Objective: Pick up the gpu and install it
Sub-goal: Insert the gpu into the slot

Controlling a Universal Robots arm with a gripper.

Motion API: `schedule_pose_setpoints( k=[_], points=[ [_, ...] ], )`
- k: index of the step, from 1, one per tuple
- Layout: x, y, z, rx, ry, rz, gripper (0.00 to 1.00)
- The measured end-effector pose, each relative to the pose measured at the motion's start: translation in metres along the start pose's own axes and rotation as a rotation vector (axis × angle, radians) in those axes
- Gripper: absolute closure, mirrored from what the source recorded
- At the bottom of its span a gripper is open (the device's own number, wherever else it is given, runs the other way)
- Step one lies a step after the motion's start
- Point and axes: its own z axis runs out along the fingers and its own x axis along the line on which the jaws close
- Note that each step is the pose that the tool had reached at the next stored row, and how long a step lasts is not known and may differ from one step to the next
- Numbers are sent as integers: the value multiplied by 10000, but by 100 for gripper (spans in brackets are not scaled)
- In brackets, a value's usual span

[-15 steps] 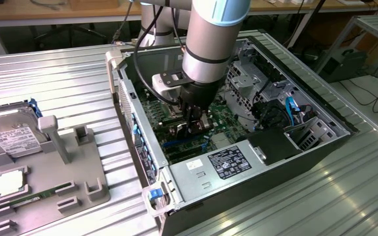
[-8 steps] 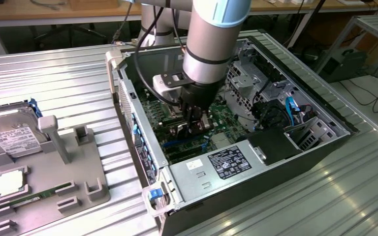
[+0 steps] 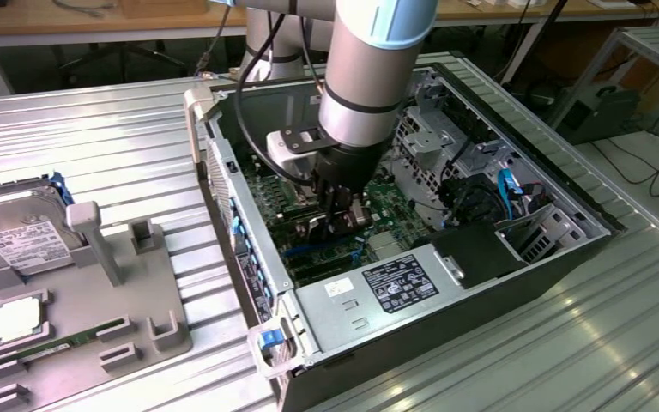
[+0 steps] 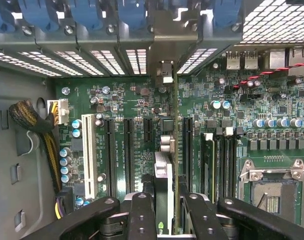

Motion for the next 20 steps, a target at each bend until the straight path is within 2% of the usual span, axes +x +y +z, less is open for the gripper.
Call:
schedule_pose_setpoints(
  k=[20],
  points=[
    [-40,55,5,-3,1,10,73]
  ],
)
